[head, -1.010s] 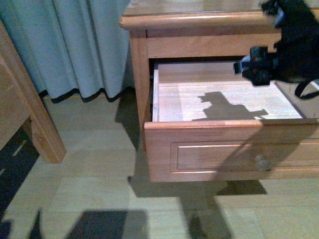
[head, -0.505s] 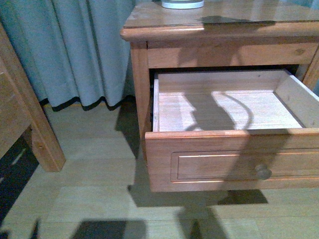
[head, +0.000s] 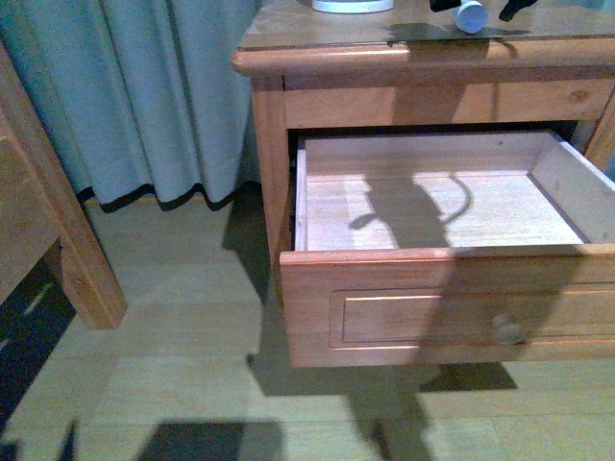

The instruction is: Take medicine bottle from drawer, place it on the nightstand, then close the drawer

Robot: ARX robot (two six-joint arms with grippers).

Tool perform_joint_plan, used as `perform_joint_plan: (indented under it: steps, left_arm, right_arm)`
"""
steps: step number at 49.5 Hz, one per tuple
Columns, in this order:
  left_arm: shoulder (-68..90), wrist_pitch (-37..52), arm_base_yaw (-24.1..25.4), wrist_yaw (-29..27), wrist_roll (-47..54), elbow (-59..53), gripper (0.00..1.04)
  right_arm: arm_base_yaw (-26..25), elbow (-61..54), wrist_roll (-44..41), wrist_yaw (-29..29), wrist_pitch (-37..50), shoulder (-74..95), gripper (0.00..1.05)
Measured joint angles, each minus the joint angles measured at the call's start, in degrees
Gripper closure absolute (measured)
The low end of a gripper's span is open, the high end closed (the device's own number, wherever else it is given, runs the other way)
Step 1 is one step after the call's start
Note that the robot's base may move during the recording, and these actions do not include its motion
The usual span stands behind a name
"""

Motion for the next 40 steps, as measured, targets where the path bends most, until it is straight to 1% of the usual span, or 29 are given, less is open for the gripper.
perform_joint_plan:
  steps: [1, 6, 7, 10, 11, 16, 23, 25, 28, 29, 36, 37, 40]
  left_arm:
    - [0.00, 0.00, 0.00, 0.00, 0.02, 0.00, 0.07]
    - [0.00, 0.00, 0.00, 0.00, 0.00, 0.00, 0.07]
    - [0.00, 0.00, 0.00, 0.00, 0.02, 0.00, 0.07]
    - [0.00, 0.00, 0.00, 0.00, 0.02, 0.00, 0.07]
    - [0.00, 0.00, 0.00, 0.00, 0.02, 0.00, 0.07]
    - [0.00, 0.00, 0.00, 0.00, 0.02, 0.00, 0.07]
    - [0.00, 0.00, 0.00, 0.00, 0.02, 0.00, 0.07]
    - [0.00, 0.00, 0.00, 0.00, 0.00, 0.00, 0.07]
    - [0.00, 0.00, 0.00, 0.00, 0.00, 0.00, 0.07]
    - [0.00, 0.00, 0.00, 0.00, 0.00, 0.00, 0.07]
    - [0.00, 0.00, 0.00, 0.00, 0.02, 0.00, 0.07]
    - [0.00, 0.00, 0.00, 0.00, 0.02, 0.00, 0.07]
    - [0.00, 0.00, 0.00, 0.00, 0.02, 0.00, 0.07]
  right_arm:
    - [0.00, -0.09, 0.02, -0.02, 0.22, 0.00, 0.34]
    - [0.22, -2.19, 1.44, -1.05, 3.19, -1.62, 0.17]
    - [0.26, -2.58, 1.62, -1.29, 3.45, -1.95, 0.15]
    - [0.50, -5.64, 2.45, -2.08, 4.87, -5.09, 0.06]
    - [0.61, -6.80, 3.04, -2.56, 5.22, -6.40, 0.05]
    - [1.33, -15.10, 5.18, -5.09, 6.69, -16.46, 0.07]
    - [2.43, -33.77, 9.51, -9.84, 6.51, -37.81, 0.07]
    - [2.73, -41.31, 10.45, -10.86, 6.16, -44.50, 0.07]
    - [2.78, -49.27, 11.58, -12.44, 5.01, -50.56, 0.07]
    - [2.78, -50.71, 11.85, -12.50, 4.87, -51.54, 0.07]
    - [2.75, -70.31, 13.97, -13.35, 4.09, -62.66, 0.07]
    - [2.78, -71.63, 14.14, -13.53, 4.09, -63.25, 0.07]
    - [3.17, -80.50, 15.37, -13.51, 5.40, -65.77, 0.07]
